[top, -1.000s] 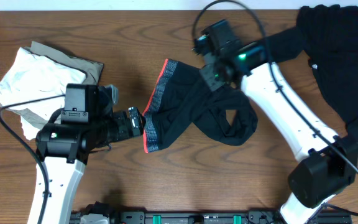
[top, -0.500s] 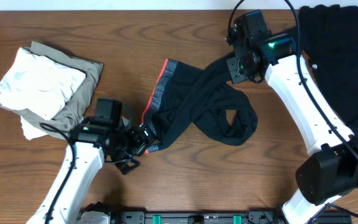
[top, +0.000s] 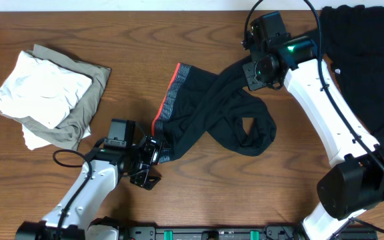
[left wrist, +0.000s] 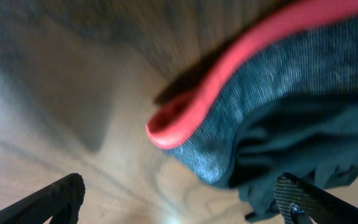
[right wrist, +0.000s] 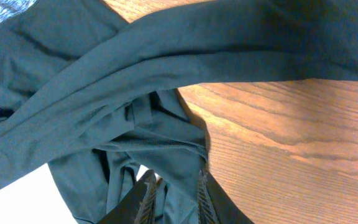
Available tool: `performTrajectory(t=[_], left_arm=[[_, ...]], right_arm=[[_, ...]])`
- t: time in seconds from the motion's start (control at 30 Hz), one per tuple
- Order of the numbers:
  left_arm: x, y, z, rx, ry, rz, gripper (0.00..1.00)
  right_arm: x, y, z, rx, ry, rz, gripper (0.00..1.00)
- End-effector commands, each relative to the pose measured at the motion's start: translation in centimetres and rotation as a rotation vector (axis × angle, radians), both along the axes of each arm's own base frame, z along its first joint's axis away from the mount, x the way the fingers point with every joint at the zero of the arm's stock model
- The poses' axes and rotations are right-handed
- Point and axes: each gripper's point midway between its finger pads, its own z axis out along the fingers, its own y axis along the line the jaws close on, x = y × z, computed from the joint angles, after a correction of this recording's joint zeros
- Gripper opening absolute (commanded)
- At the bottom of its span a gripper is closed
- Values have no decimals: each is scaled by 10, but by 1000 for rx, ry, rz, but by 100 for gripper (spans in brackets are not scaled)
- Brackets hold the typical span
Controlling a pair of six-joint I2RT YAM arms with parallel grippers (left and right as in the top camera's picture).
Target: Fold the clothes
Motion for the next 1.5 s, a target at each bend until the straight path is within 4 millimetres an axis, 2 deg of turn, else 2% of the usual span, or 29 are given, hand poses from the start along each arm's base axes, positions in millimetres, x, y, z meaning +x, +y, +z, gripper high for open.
performTrajectory(t=[0.0,0.13,0.3,0.33,0.37,0.47,0.5,0.67,0.73,0.8,0.87,1.0,1.1,1.3,1.47], left_arm=[[8,3,-6,16,8,55,99],[17,4,-13,30,-11,61,95],[12,4,-31,61,41,50,88],[10,3,-35,64,51,42,81],[11,2,-37,64,52,38,69],[13,0,-39,64,41,27,12],[15,-1,-38,64,22,13,6],[32,0,-28,78,-119,-85,6],[39,7,-19,87,-177,-98,6],[47,19,-7,103,-240,-97,6],[50,39,4,150,-288,-77,6],[41,95,21,323,-326,-10,6],[37,116,36,391,-383,-1,6],[31,123,53,440,-453,-32,6],[23,127,49,467,-421,-41,6]], right_arm=[[-1,-1,11,19,-22,-18,22],[-2,-2,11,18,-20,-18,22],[-3,-2,11,16,-15,-18,22],[-3,-2,11,16,-14,-18,22],[-4,-2,10,15,-13,-19,21],[-4,-3,10,13,-9,-19,21],[-5,-3,10,13,-8,-19,20],[-4,-7,10,22,-8,-62,16],[0,-17,11,27,-13,-129,16],[4,-35,12,37,-18,-231,16],[8,-55,12,51,-20,-311,17],[16,-99,13,72,-27,-427,27],[23,-120,15,110,-44,-449,34],[44,-138,15,183,-94,-448,40],[61,-152,-12,179,-81,-479,48]])
